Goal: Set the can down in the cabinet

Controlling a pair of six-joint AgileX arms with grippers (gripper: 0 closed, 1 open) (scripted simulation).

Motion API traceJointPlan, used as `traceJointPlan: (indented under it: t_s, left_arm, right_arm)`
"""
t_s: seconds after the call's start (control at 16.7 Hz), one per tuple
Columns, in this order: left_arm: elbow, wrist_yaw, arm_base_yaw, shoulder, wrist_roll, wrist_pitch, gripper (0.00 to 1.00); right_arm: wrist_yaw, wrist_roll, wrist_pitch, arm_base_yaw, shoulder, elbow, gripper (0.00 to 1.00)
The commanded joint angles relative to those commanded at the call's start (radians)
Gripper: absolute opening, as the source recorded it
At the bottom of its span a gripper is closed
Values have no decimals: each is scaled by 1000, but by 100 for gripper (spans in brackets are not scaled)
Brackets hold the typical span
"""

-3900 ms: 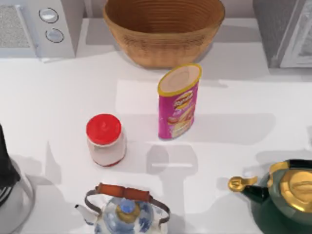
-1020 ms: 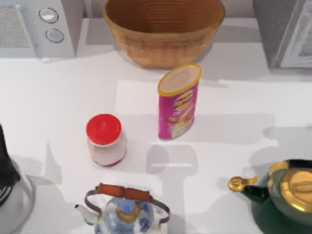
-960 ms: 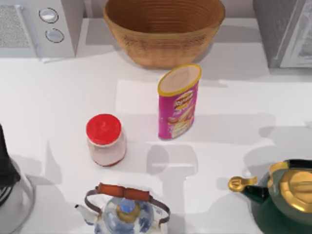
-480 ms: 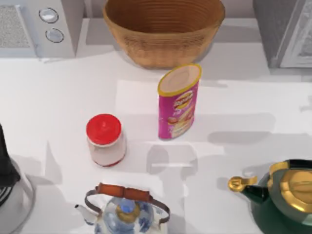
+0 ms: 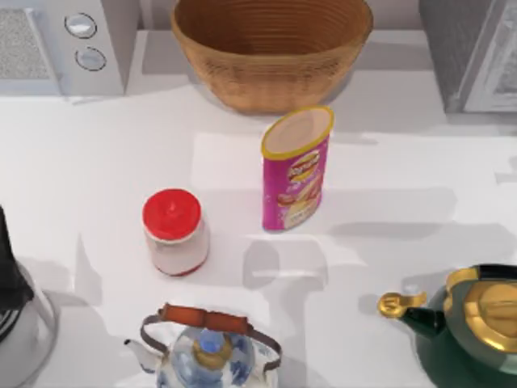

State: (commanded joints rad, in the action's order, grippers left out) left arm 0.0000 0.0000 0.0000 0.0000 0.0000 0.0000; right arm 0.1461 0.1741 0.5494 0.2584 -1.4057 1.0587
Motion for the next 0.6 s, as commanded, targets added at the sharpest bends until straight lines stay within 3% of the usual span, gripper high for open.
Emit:
traceJointPlan:
  t_s: [0.3, 0.6]
  left_arm:
    - [0, 0, 0, 0, 0, 0, 100]
    - [0, 0, 0, 0, 0, 0, 100]
  right_arm:
    - [-57, -67, -101, 9, 196, -86, 0]
    - [-119, -154, -258, -30, 626, -362, 0]
